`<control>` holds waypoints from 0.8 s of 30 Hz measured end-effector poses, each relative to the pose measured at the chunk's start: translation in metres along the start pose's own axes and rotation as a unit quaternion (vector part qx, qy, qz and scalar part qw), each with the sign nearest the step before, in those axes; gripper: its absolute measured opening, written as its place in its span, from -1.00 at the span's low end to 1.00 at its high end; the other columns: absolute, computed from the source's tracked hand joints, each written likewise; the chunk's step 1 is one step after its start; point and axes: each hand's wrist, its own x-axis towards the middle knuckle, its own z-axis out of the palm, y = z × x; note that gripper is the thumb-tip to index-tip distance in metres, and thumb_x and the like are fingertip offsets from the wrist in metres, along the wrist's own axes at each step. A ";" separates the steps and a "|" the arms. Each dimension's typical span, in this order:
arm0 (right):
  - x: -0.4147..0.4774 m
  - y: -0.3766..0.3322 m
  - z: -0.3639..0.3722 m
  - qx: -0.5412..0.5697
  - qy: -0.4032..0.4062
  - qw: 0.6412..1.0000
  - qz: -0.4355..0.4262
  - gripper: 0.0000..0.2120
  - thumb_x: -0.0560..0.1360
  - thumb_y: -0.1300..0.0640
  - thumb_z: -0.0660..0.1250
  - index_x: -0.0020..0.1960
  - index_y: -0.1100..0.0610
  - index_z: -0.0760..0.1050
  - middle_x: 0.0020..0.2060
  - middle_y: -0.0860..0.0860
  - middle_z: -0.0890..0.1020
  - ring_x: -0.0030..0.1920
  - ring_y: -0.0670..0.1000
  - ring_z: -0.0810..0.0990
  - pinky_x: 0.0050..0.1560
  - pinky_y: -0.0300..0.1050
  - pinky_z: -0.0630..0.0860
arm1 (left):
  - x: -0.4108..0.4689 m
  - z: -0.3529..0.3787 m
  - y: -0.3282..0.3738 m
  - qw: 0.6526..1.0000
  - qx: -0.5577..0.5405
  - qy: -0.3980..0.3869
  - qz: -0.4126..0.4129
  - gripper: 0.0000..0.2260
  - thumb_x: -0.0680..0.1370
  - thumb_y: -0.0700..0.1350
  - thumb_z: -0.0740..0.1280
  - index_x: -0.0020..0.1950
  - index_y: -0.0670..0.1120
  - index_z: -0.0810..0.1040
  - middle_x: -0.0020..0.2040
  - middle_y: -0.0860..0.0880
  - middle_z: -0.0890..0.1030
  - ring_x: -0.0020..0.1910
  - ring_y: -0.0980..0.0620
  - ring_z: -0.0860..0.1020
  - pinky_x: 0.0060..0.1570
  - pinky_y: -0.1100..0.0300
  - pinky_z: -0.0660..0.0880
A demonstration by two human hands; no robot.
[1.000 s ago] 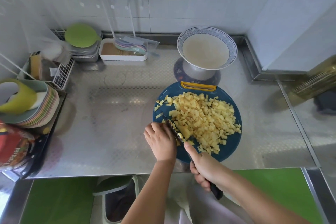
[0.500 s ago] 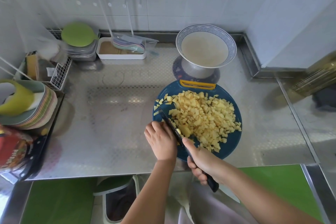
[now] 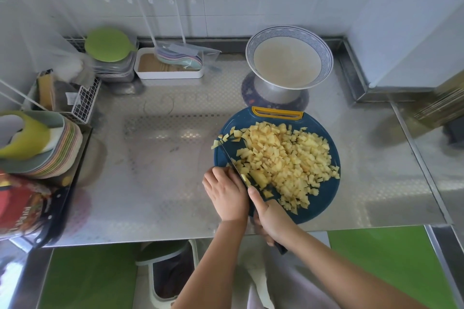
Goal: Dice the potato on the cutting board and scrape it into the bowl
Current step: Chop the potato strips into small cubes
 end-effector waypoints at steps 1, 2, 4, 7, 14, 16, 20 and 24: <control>0.000 0.000 -0.003 0.015 -0.013 1.000 0.000 -0.32 0.54 -0.42 0.00 -0.46 0.12 0.22 -0.67 -0.06 0.28 -0.66 -0.04 0.26 -0.52 -0.17 0.25 | 0.000 0.000 0.000 1.000 -0.007 -0.001 -0.008 -0.80 0.54 -0.10 0.13 -0.10 -0.21 0.43 -0.10 -0.17 0.45 -0.12 -0.15 0.39 -0.06 -0.04 0.40; -0.001 0.000 -0.007 0.031 -0.030 0.999 0.005 -0.33 0.54 -0.42 0.02 -0.45 0.11 0.22 -0.64 -0.03 0.28 -0.64 -0.02 0.25 -0.53 -0.19 0.25 | 0.000 0.000 0.001 1.000 -0.016 -0.003 -0.015 -0.80 0.55 -0.09 0.13 -0.09 -0.21 0.44 -0.09 -0.16 0.46 -0.11 -0.13 0.39 -0.03 -0.04 0.40; -0.003 0.003 -0.019 0.052 -0.065 0.996 0.017 -0.34 0.52 -0.45 0.04 -0.43 0.11 0.24 -0.59 0.02 0.28 -0.61 0.01 0.25 -0.55 -0.22 0.27 | -0.001 -0.002 0.002 0.999 -0.032 -0.004 -0.020 -0.80 0.56 -0.08 0.14 -0.06 -0.19 0.45 -0.05 -0.13 0.45 -0.07 -0.09 0.37 0.02 -0.02 0.38; -0.008 0.012 -0.034 0.054 -0.090 0.994 0.029 -0.34 0.48 -0.48 0.04 -0.38 0.10 0.26 -0.56 0.03 0.29 -0.60 -0.01 0.27 -0.55 -0.22 0.30 | -0.001 -0.006 0.004 0.995 -0.087 -0.017 -0.043 -0.75 0.57 0.00 0.12 0.02 -0.15 0.45 0.03 -0.06 0.41 0.01 0.00 0.34 0.12 0.05 0.34; -0.015 0.021 -0.040 0.060 -0.100 0.993 0.011 -0.35 0.48 -0.46 0.06 -0.41 0.11 0.27 -0.56 0.03 0.30 -0.62 -0.02 0.25 -0.57 -0.20 0.27 | 0.038 -0.027 0.006 0.982 -0.124 -0.095 -0.102 -0.80 0.58 -0.15 0.27 0.20 -0.04 0.45 0.14 0.03 0.35 0.01 0.01 0.51 0.08 0.15 0.45; -0.015 0.023 -0.039 0.056 -0.094 0.994 0.005 -0.34 0.49 -0.45 0.06 -0.42 0.11 0.28 -0.57 0.05 0.31 -0.63 0.00 0.26 -0.57 -0.20 0.25 | 0.061 -0.030 0.006 0.981 -0.087 -0.149 -0.092 -0.79 0.54 -0.15 0.35 0.18 -0.08 0.53 0.12 0.00 0.47 -0.07 0.05 0.57 -0.01 0.18 0.51; -0.013 0.025 -0.036 0.057 -0.081 0.995 0.001 -0.33 0.52 -0.42 0.08 -0.46 0.12 0.27 -0.59 0.06 0.28 -0.64 0.01 0.24 -0.57 -0.21 0.22 | 0.078 -0.035 0.006 0.973 -0.038 -0.213 -0.084 -0.98 0.49 -0.16 0.42 -0.10 -0.08 0.64 -0.22 0.04 0.63 -0.22 0.06 0.59 -0.21 0.25 0.51; -0.009 0.016 -0.034 0.047 -0.074 0.996 0.003 -0.34 0.57 -0.36 0.07 -0.46 0.12 0.26 -0.63 0.02 0.29 -0.67 -0.02 0.25 -0.59 -0.22 0.22 | 0.081 -0.038 0.007 0.969 -0.046 -0.223 -0.097 -0.93 0.48 -0.24 0.42 -0.09 -0.12 0.68 -0.25 0.02 0.63 -0.23 0.04 0.60 -0.13 0.17 0.56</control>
